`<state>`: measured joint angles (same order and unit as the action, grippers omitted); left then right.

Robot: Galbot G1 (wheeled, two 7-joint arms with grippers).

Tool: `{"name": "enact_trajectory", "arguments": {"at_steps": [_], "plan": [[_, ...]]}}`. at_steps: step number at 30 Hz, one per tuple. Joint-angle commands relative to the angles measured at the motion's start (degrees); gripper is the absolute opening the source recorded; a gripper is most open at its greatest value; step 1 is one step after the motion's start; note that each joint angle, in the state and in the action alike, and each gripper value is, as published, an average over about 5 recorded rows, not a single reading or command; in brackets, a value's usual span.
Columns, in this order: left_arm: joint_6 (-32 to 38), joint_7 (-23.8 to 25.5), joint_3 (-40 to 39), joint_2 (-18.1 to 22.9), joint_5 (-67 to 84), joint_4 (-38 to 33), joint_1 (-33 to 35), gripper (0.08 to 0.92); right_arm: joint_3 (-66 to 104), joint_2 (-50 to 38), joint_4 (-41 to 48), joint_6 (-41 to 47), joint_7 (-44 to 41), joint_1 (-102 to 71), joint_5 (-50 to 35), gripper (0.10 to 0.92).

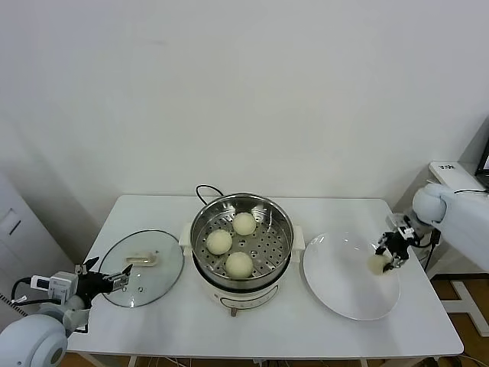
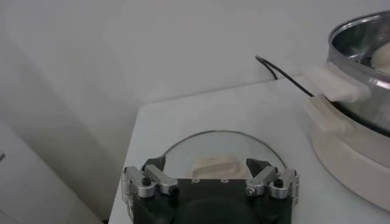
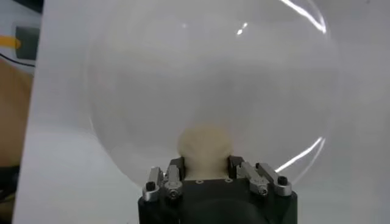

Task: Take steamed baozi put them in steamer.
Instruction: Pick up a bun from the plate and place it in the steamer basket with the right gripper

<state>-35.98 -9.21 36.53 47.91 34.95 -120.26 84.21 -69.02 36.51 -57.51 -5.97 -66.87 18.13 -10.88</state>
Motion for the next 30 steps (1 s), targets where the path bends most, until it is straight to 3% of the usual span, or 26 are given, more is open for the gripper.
{"name": "enact_trajectory", "arguments": {"at_steps": [1, 13, 30], "plan": [[-0.1, -0.1, -0.3, 0.0, -0.2, 0.2, -0.1, 0.823, -26.2, 0.7, -11.7, 9.5, -0.1, 27.8, -20.8, 0.441], [0.0, -0.1, -1.1, 0.1, -0.7, 0.7, -0.9, 0.823, -34.6, 11.8, -21.9, 24.9, 8.1, 41.7, -42.8, 0.441], [-0.1, -0.1, -1.6, 0.1, -0.7, 0.8, -1.7, 0.823, -30.9, 21.0, -25.8, 34.3, 22.9, 35.4, -49.4, 0.441]]}}
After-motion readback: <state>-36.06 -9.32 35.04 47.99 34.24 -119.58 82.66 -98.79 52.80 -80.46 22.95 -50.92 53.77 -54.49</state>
